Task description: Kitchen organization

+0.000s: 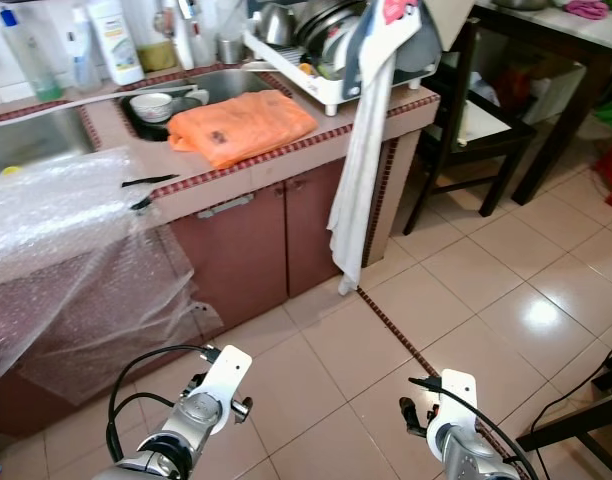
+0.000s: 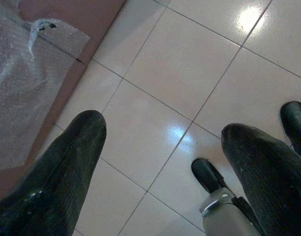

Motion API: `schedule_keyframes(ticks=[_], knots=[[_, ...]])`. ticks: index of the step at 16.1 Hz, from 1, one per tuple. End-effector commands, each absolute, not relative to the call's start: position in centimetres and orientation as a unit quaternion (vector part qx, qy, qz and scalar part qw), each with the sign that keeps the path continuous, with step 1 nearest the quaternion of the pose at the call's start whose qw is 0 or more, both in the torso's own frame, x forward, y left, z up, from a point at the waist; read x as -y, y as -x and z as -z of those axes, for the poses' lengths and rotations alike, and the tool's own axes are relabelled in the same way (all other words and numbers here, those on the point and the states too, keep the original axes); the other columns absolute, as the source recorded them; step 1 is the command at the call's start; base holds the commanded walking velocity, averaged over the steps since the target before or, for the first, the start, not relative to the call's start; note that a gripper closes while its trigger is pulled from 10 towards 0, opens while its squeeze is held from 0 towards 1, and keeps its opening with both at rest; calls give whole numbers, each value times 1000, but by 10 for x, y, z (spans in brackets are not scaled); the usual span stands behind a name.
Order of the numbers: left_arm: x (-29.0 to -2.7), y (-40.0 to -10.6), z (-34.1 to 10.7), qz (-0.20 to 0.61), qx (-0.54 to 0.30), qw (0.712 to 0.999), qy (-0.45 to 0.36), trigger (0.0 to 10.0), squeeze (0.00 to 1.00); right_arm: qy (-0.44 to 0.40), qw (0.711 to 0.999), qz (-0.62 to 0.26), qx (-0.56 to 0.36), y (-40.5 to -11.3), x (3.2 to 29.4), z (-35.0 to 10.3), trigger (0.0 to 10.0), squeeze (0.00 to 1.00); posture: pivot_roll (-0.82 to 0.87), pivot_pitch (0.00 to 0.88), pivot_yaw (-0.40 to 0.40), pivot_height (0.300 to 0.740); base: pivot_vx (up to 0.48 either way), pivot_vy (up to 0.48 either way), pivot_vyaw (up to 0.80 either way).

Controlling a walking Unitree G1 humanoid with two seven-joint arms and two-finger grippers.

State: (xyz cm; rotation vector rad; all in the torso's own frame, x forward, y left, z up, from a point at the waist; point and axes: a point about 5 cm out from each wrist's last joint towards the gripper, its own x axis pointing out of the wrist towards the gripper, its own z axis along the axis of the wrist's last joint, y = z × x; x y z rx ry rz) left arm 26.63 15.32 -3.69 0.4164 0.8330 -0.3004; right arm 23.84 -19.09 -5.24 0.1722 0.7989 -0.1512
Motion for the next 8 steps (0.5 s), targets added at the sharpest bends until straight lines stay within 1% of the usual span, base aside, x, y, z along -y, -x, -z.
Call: schedule_keyframes(ticks=[1,8], knots=[[-154,-264,39,145,-407,880,-198,10000,0,-84,912,77,-394,-235,194,55,10000,0,-51,106,14,740,0,0,0],[-154,-263,40,144,-410,879,-196,10000,0,-82,912,76,-394,-234,195,55,10000,0,-54,109,13,740,269,0,0]])
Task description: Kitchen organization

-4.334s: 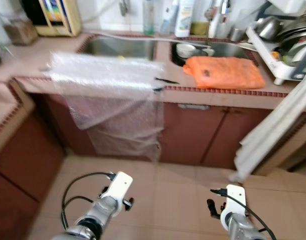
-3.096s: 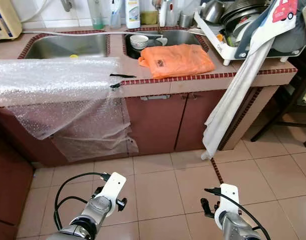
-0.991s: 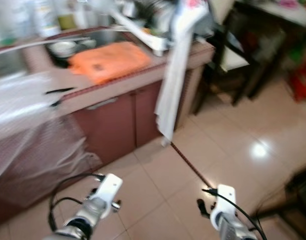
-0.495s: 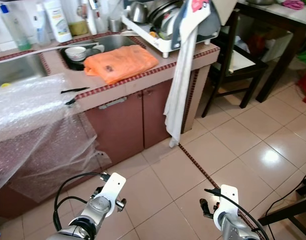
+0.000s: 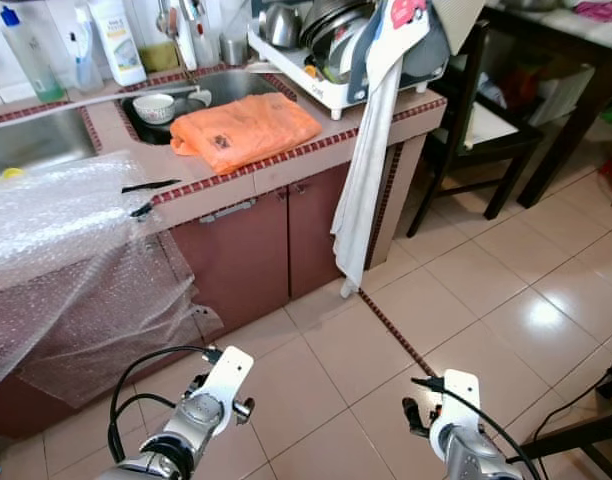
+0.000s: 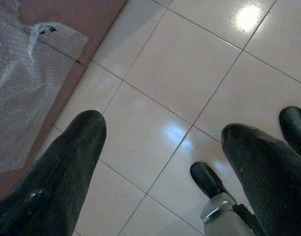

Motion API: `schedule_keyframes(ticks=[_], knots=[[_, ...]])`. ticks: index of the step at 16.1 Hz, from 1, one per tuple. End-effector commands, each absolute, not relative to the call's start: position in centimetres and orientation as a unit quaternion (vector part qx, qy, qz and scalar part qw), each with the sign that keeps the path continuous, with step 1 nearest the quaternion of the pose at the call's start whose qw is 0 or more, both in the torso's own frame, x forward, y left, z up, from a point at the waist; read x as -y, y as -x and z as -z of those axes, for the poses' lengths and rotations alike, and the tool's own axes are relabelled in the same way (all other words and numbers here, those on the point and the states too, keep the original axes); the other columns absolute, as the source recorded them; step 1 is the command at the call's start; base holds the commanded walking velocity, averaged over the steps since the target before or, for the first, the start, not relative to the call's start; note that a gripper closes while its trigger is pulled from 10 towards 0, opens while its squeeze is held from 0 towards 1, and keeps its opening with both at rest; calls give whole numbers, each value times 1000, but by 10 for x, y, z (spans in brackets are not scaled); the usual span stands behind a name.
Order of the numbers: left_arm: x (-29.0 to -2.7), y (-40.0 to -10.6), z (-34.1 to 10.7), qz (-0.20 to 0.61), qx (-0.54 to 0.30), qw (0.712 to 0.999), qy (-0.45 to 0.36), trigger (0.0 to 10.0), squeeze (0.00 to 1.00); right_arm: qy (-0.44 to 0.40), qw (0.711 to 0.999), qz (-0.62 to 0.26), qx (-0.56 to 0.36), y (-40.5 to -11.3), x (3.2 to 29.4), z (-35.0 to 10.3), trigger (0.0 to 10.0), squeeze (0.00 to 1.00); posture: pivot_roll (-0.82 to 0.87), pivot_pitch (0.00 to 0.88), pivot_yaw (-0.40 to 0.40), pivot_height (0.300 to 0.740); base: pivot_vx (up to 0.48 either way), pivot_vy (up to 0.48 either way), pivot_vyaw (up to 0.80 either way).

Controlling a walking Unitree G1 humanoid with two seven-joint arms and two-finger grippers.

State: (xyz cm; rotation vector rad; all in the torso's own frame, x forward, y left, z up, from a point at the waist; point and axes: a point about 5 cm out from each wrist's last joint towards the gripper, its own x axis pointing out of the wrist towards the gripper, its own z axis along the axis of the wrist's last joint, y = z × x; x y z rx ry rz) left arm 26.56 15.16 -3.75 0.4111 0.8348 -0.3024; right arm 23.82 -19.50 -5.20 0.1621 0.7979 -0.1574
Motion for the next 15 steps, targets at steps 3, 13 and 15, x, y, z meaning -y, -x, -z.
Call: schedule_keyframes(ticks=[3,13,15], knots=[[-155,-263,40,143,-410,879,-197,10000,0,-83,912,77,-395,-234,195,55,10000,0,-52,109,12,740,274,0,0],[-156,-263,39,142,-411,877,-202,10000,0,-86,912,78,-394,-235,194,55,10000,0,-51,107,18,740,271,0,0],[-156,-263,39,143,-411,877,-203,10000,0,-87,911,79,-394,-235,194,55,10000,0,-52,108,19,740,253,0,0]])
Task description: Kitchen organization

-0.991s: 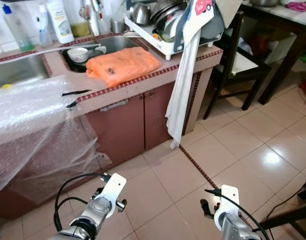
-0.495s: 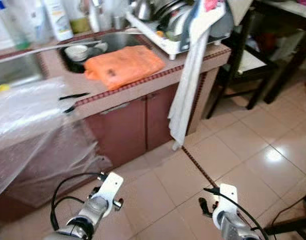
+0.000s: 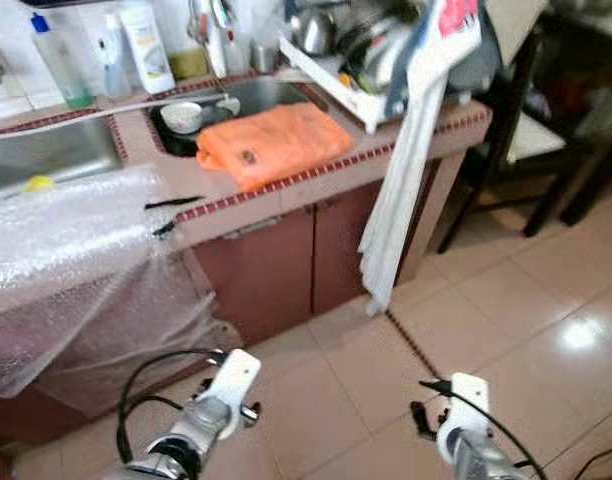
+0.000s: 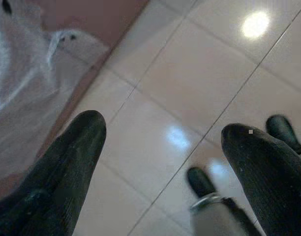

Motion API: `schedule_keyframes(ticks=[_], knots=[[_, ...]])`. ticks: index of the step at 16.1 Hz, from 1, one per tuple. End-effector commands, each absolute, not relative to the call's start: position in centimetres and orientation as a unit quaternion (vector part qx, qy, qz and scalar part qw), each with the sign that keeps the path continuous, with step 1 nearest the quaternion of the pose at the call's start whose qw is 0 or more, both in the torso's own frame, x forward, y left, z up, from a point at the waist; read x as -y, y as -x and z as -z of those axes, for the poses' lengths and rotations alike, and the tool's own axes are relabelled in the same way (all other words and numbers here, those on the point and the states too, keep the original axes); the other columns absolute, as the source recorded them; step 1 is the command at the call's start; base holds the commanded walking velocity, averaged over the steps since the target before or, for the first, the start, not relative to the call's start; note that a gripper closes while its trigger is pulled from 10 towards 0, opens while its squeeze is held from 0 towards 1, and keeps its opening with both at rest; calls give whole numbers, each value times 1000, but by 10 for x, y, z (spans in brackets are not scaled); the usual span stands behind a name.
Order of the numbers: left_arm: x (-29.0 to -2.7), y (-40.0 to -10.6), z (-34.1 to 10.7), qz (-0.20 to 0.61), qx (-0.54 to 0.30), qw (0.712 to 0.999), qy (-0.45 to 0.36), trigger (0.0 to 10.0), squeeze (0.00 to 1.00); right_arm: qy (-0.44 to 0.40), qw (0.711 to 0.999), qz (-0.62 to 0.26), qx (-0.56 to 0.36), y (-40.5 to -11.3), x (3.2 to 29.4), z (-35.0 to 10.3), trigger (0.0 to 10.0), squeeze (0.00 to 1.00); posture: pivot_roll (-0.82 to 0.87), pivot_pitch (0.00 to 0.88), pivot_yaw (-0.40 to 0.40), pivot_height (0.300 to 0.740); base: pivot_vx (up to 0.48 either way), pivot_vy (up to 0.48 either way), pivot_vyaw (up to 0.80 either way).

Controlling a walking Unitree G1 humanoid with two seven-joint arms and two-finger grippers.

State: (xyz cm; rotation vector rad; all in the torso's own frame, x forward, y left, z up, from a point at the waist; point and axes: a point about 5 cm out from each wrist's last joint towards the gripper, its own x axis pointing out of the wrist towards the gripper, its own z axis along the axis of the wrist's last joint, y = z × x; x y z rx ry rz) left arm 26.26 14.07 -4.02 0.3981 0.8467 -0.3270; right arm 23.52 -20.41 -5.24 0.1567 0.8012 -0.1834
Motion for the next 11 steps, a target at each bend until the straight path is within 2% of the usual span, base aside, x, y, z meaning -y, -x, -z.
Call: schedule_keyframes(ticks=[1,3,10,11], knots=[[-156,-263,39,143,-411,877,-204,10000,0,-87,911,79,-394,-235,194,55,10000,0,-52,108,19,740,251,0,0],[-156,-263,39,143,-411,877,-205,10000,0,-87,912,79,-394,-235,194,55,10000,0,-52,107,19,740,259,0,0],[-156,-263,40,147,-410,875,-211,10000,0,-81,912,78,-395,-235,194,55,10000,0,-53,99,16,740,0,0,0],[-155,-263,40,148,-410,875,-211,10000,0,-80,912,77,-395,-235,194,55,10000,0,-52,98,16,740,0,-281,0]])
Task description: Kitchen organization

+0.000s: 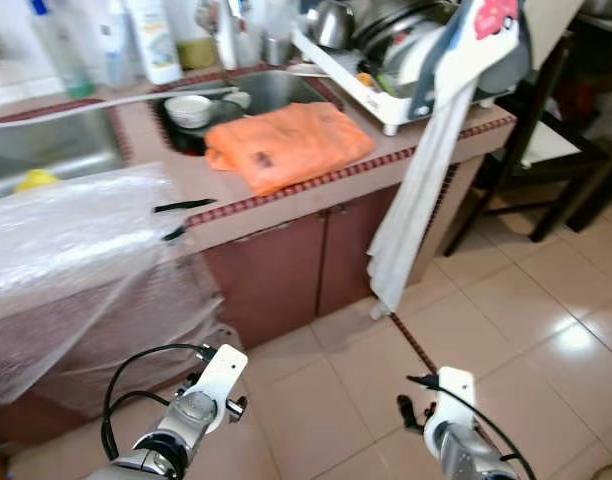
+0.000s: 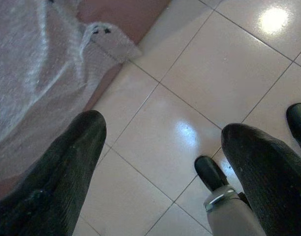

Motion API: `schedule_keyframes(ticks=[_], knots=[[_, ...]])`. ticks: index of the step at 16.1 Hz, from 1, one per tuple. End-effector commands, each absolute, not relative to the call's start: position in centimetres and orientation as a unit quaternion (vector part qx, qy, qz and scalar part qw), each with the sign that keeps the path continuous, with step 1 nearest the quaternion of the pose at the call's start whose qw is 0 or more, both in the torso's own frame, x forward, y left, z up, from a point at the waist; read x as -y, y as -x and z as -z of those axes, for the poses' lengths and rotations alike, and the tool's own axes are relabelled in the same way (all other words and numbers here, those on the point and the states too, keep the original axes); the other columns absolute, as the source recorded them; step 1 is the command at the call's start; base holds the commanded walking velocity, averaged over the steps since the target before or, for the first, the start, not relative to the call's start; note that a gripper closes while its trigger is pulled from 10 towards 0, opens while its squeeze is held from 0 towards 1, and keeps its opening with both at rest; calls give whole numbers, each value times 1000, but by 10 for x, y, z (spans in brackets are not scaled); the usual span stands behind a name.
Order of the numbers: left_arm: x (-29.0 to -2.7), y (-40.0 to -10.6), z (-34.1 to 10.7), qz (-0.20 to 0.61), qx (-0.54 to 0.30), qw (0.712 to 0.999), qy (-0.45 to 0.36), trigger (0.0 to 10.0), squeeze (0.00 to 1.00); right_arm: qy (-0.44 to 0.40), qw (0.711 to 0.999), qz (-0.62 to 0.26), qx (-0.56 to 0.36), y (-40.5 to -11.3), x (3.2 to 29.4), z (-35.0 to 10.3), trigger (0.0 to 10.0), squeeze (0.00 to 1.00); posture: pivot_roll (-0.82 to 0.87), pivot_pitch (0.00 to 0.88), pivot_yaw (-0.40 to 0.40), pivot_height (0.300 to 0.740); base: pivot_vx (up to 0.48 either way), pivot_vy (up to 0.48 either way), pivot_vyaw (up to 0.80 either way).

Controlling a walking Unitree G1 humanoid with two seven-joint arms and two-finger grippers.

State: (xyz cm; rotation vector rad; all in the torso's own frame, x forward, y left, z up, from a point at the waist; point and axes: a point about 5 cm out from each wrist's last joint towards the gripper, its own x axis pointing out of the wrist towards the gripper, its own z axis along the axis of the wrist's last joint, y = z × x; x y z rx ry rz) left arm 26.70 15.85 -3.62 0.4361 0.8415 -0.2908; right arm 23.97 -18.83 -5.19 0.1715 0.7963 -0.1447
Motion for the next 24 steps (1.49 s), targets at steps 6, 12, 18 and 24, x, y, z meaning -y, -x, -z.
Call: schedule_keyframes(ticks=[6,12,18,24], knots=[[-155,-262,40,149,-413,873,-211,10000,0,-82,911,78,-395,-234,193,55,10000,0,-54,102,17,740,0,-356,0],[-156,-261,41,148,-416,872,-209,10000,0,-85,911,80,-396,-234,194,55,10000,0,-54,105,17,740,0,-353,0],[-156,-261,41,148,-417,872,-209,10000,0,-87,910,82,-396,-234,194,55,10000,0,-54,103,18,740,0,-320,0],[-157,-261,41,138,-413,879,-192,10000,0,-89,910,81,-396,-234,193,55,10000,0,-53,106,19,740,0,-144,0]])
